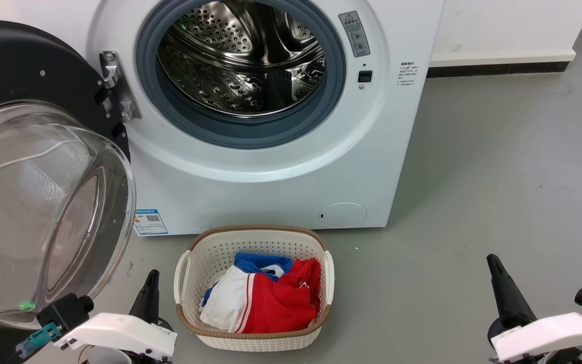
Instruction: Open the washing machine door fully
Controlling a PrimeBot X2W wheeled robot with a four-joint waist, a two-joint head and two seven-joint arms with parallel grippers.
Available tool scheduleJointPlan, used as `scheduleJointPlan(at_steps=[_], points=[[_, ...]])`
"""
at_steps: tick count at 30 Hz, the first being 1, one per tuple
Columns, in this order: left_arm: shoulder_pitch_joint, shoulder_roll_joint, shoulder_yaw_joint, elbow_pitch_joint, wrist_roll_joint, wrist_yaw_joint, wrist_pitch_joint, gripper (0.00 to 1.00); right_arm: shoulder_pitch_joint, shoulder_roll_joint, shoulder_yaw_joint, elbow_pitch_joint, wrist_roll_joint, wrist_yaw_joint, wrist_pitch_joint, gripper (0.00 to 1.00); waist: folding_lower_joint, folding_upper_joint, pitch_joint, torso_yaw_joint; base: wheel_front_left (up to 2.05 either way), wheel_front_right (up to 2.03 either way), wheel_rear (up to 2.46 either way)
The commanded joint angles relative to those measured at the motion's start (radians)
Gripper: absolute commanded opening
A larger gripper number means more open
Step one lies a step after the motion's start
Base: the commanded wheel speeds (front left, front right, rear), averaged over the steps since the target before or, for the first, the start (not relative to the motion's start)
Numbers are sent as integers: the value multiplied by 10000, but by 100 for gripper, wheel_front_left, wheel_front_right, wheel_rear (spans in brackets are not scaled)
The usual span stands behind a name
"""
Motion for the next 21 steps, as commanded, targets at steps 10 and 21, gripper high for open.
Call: scheduleJointPlan(at_steps=[10, 21], points=[[-390, -213, 477, 34, -1139, -395, 264, 0, -478, -93, -79, 159, 1503, 0, 101, 0, -1, 0, 14, 29, 0, 0, 0], [-498, -465, 860, 165, -2162, -719, 531, 0, -684, -103, -151, 410, 2821, 0, 214, 0, -1, 0, 30, 60, 0, 0, 0]])
